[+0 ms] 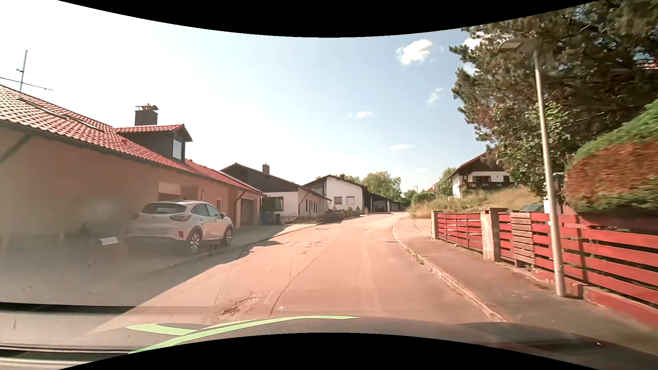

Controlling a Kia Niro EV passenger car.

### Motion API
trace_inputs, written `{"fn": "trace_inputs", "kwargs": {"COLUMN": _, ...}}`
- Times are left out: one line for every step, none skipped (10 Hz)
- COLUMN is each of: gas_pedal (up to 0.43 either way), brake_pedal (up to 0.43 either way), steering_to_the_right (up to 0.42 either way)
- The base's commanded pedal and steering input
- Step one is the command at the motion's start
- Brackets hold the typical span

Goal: Follow the waypoints while adhering to traffic rules and regulations

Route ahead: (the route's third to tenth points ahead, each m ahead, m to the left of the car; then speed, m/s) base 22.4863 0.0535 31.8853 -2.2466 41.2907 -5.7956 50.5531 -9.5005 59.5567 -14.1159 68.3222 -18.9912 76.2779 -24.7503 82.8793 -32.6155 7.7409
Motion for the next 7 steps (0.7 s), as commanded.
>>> {"fn": "trace_inputs", "kwargs": {"gas_pedal": 0.079, "brake_pedal": 0.0, "steering_to_the_right": 0.037}}
{"fn": "trace_inputs", "kwargs": {"gas_pedal": 0.087, "brake_pedal": 0.0, "steering_to_the_right": 0.036}}
{"fn": "trace_inputs", "kwargs": {"gas_pedal": 0.087, "brake_pedal": 0.0, "steering_to_the_right": 0.036}}
{"fn": "trace_inputs", "kwargs": {"gas_pedal": 0.087, "brake_pedal": 0.0, "steering_to_the_right": 0.036}}
{"fn": "trace_inputs", "kwargs": {"gas_pedal": 0.098, "brake_pedal": 0.0, "steering_to_the_right": 0.036}}
{"fn": "trace_inputs", "kwargs": {"gas_pedal": 0.098, "brake_pedal": 0.0, "steering_to_the_right": 0.036}}
{"fn": "trace_inputs", "kwargs": {"gas_pedal": 0.098, "brake_pedal": 0.0, "steering_to_the_right": 0.036}}
